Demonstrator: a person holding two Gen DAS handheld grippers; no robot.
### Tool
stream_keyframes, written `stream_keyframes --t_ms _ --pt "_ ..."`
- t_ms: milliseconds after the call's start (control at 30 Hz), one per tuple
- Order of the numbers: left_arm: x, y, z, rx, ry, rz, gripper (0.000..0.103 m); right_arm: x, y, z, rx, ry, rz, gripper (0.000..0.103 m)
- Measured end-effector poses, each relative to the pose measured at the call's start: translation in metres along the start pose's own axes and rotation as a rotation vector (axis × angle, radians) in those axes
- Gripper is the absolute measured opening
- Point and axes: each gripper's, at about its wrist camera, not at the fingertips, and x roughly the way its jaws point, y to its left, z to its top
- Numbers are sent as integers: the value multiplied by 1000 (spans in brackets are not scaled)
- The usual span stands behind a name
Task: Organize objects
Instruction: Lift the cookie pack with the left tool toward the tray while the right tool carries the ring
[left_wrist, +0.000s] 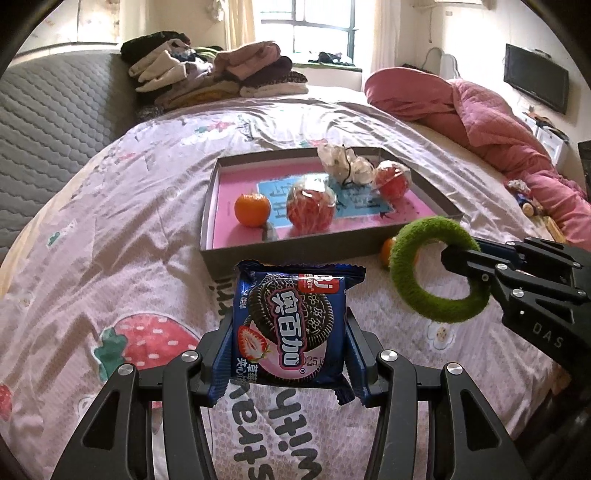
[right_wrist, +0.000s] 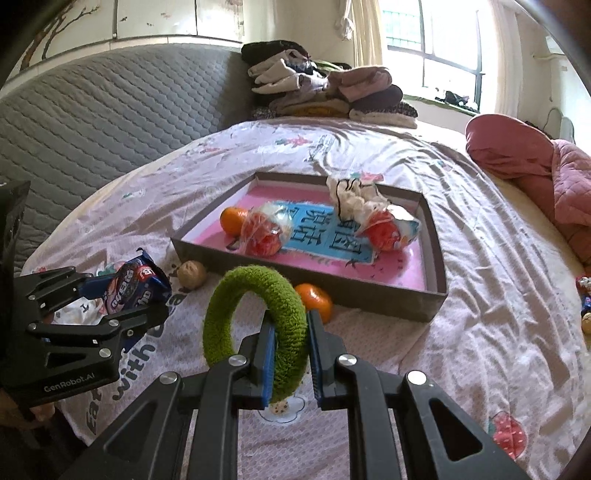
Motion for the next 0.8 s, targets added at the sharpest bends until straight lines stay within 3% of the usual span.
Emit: stream_keyframes --t_ms 800 --pt "-14 -5 51 15 -113 28 53 -27 -19 29 46 -151 -30 16"
